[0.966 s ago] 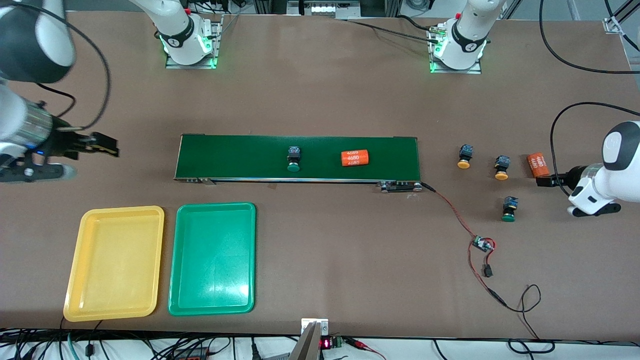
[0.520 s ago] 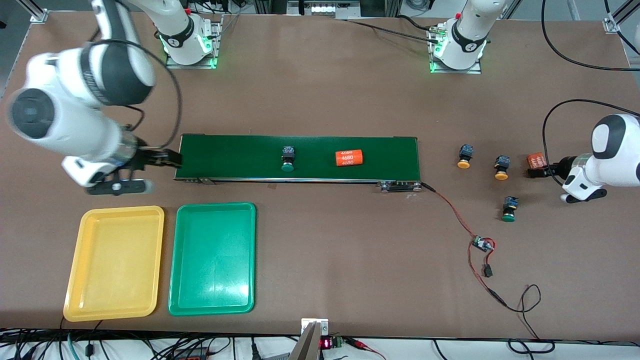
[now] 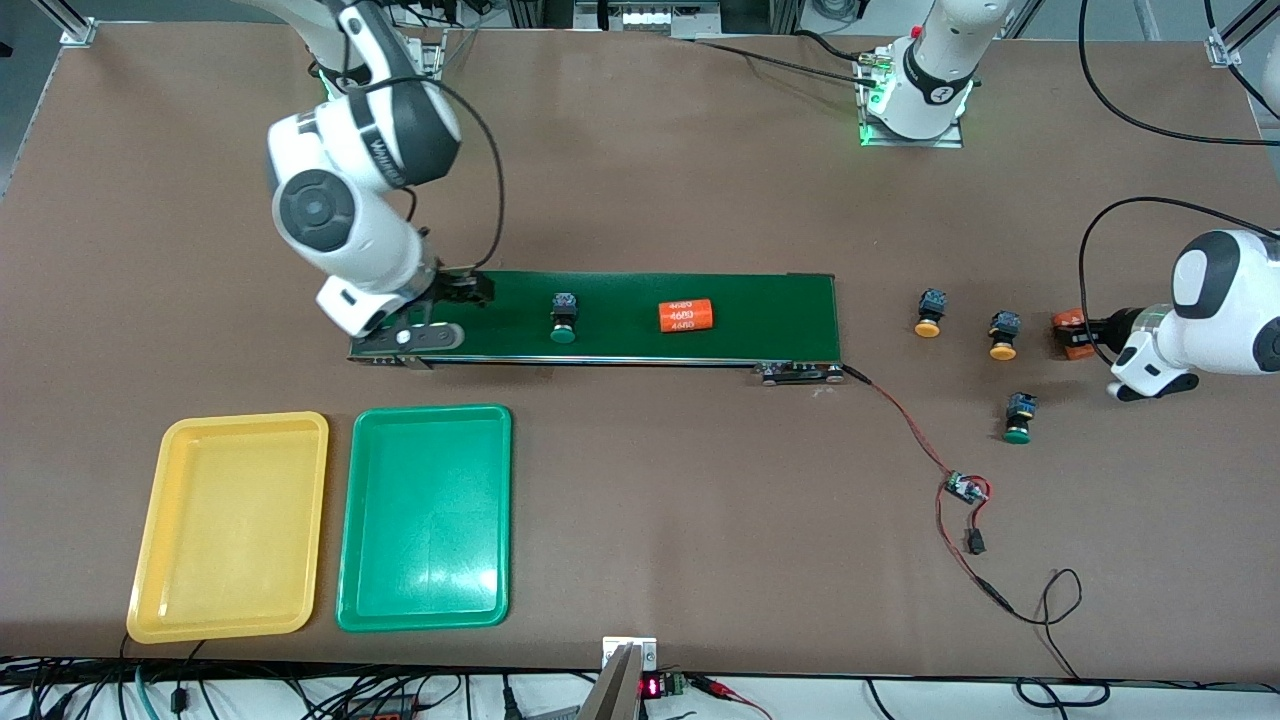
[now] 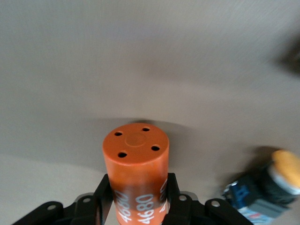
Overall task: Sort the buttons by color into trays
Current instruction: 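Grasp the green button at belt end with the right gripper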
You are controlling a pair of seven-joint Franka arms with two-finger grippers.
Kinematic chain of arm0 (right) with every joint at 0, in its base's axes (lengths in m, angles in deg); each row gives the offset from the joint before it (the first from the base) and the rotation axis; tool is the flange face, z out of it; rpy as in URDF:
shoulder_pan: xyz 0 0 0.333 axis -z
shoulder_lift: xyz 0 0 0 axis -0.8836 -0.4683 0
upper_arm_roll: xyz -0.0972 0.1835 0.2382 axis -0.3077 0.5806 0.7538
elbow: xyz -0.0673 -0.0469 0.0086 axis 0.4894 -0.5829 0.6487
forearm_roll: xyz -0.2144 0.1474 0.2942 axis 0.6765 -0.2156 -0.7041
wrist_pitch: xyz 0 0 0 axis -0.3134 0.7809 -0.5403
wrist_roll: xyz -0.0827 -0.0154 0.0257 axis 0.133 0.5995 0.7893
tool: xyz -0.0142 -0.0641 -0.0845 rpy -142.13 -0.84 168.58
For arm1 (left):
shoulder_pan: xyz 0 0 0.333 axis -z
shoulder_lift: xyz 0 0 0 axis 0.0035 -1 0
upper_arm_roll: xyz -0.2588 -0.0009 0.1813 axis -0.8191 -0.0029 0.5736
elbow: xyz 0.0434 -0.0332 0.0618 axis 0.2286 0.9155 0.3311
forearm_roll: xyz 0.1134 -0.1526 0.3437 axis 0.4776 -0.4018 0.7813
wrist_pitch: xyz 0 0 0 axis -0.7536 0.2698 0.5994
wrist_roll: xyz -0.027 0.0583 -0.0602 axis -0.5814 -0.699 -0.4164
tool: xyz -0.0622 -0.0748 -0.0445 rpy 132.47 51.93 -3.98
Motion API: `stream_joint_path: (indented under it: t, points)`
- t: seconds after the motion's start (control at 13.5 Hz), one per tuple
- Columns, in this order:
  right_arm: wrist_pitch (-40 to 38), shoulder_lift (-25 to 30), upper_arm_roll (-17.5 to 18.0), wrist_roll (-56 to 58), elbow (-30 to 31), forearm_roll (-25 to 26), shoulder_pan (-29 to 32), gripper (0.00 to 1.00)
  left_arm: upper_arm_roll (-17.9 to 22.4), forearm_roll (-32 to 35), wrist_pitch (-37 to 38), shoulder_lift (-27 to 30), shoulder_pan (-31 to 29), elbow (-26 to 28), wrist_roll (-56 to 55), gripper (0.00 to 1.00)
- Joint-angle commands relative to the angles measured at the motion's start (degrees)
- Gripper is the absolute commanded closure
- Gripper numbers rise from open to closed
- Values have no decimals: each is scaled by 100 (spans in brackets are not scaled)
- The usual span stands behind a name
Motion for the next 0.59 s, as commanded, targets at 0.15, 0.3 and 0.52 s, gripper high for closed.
stream_joint_path:
  t: [0.15,0.3,0.52]
  points:
    - [1056,100,467,-869,706,-63,30,0,-243,142,1247,184,982,-1362,567,85]
    - [1206,-50,467,-888,715,-63,12,0,-296,54,1397,192,1352,-1540,963,85]
    - [1277,-199,485,-888,715,-63,-145,0,-795,-16,1697,131,1503,-1453,1559,85]
